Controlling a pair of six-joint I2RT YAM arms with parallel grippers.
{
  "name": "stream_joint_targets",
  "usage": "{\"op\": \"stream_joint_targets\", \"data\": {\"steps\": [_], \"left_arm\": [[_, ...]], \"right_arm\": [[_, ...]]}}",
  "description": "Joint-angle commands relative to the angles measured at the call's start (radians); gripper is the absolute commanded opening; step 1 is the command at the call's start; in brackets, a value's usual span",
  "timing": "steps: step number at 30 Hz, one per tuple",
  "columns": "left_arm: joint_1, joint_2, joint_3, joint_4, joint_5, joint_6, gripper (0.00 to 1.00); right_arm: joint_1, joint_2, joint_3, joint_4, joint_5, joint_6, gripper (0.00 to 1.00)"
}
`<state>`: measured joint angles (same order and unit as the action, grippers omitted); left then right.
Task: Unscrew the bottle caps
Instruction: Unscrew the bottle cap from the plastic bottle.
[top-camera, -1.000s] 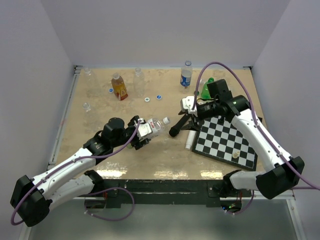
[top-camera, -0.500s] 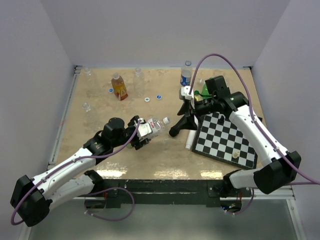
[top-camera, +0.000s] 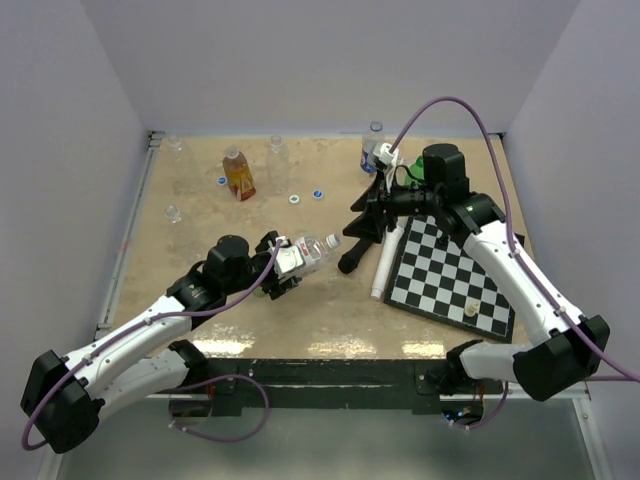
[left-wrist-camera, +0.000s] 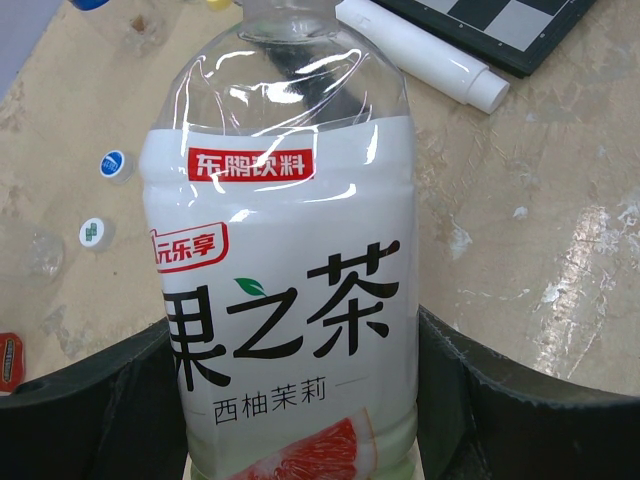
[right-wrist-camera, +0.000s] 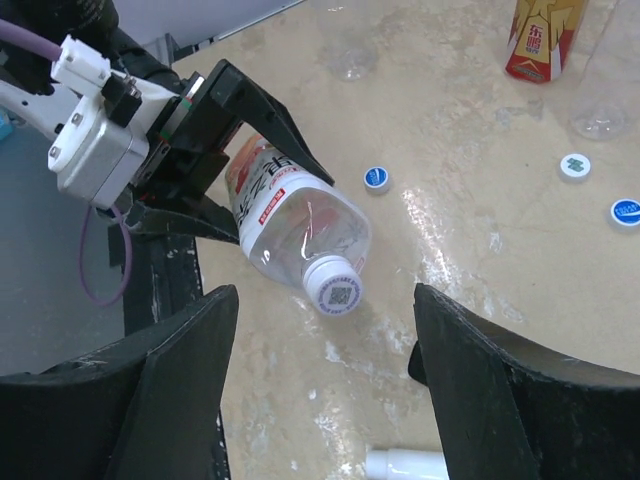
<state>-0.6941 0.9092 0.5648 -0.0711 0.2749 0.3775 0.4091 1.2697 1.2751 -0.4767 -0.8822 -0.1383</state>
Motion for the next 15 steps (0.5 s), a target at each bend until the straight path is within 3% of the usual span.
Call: {"op": "stream_joint_targets", "data": {"steps": [1, 15], "left_arm": [[0.002, -0.004, 0.020, 0.031, -0.009, -0.014, 0.00], [0.002, -0.001, 0.018, 0.033, -0.013, -0.012, 0.00]], "right_arm": [[-0.003, 0.031, 0.003, 0.059, -0.021, 0.098, 0.75], [0.060, 0.103, 0.035, 0.067, 0.019, 0.132, 0.76]]}}
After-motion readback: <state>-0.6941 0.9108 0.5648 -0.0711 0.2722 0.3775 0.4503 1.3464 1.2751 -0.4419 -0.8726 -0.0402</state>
